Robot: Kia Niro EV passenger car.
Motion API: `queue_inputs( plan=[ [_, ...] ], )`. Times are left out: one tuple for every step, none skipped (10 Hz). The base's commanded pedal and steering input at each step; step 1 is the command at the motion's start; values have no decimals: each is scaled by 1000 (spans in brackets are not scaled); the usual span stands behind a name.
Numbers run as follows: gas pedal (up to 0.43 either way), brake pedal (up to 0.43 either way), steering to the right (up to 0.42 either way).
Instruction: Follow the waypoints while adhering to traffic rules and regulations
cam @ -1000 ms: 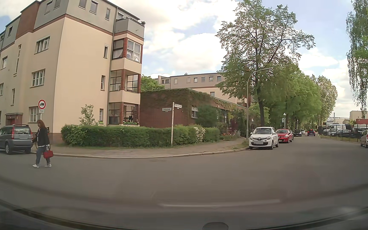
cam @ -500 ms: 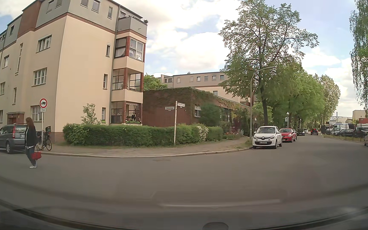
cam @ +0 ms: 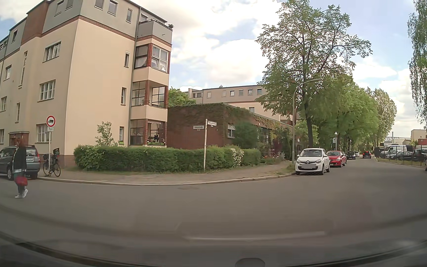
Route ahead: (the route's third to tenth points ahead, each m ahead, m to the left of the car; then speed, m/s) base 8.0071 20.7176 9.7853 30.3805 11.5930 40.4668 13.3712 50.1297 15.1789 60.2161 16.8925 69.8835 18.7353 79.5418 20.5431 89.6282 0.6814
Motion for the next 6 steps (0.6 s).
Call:
queue_inputs(
  plan=[
    [197,18,-83],
    [197,18,-83],
    [197,18,-86],
    [197,18,-94],
    [197,18,-109],
    [197,18,-130]
  ],
)
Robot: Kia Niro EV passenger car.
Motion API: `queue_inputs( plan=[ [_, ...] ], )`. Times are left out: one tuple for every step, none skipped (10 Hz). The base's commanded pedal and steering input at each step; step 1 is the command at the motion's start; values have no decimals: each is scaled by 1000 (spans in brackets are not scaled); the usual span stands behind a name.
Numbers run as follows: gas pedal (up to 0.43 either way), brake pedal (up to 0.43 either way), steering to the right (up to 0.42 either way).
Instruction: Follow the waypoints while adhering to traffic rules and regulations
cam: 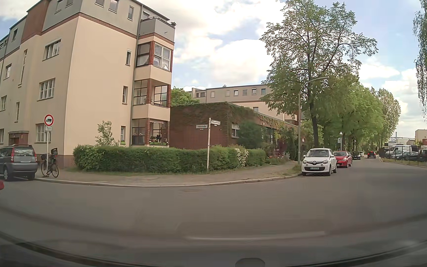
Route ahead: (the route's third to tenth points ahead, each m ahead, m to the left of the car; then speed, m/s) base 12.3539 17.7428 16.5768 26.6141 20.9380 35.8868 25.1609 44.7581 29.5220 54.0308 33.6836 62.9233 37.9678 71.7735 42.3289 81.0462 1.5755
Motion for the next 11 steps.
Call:
queue_inputs(
  plan=[
    [197,18,-154],
    [197,18,-186],
    [197,18,-216],
    [197,18,-242],
    [197,18,-271],
    [197,18,-304],
    [197,18,-329],
    [197,18,-358],
    [189,18,-383],
    [169,18,-407],
    [157,18,-436]
  ],
)
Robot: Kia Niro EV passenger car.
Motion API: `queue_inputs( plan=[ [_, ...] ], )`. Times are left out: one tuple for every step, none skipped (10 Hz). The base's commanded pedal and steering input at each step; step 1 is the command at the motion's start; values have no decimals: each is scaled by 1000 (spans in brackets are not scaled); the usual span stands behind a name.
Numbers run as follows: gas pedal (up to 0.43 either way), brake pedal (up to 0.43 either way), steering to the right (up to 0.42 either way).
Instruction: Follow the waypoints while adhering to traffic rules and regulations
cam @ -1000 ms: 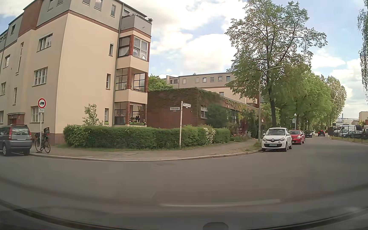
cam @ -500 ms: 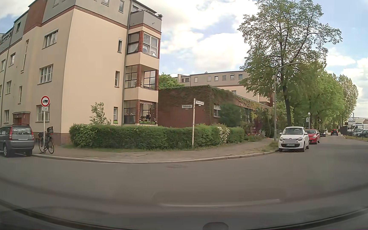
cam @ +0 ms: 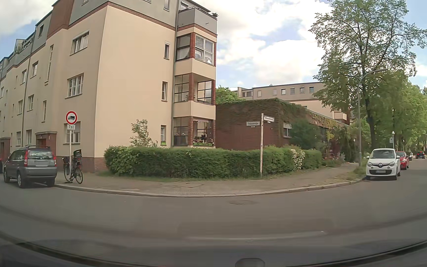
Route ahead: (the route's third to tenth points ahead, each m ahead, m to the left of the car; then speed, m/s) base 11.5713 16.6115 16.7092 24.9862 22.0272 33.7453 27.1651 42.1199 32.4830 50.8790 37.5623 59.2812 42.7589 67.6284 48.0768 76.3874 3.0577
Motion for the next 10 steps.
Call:
queue_inputs(
  plan=[
    [157,18,-486],
    [150,18,-531],
    [150,18,-563],
    [150,18,-610],
    [150,18,-655],
    [150,18,-695],
    [150,18,-722],
    [150,18,-736],
    [150,18,-733],
    [150,18,-708]
  ],
)
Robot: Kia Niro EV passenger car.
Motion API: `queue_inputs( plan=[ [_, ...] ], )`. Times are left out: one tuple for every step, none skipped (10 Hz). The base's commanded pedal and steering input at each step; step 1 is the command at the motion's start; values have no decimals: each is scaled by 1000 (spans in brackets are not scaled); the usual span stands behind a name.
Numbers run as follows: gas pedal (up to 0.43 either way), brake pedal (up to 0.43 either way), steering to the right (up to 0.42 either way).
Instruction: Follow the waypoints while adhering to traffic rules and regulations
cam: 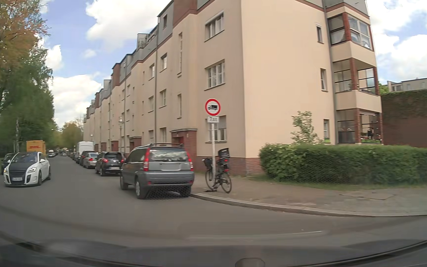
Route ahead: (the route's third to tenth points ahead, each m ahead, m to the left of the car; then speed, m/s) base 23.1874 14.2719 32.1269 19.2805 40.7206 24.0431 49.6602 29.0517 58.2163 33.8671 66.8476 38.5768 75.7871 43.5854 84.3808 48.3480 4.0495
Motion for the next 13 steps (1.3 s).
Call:
queue_inputs(
  plan=[
    [150,18,-673],
    [150,18,-624],
    [150,18,-573],
    [150,18,-505],
    [150,18,-428],
    [150,18,-366],
    [150,18,-282],
    [150,18,-194],
    [150,18,-130],
    [150,18,-82],
    [150,18,-59],
    [150,18,-61],
    [150,18,-65]
  ],
)
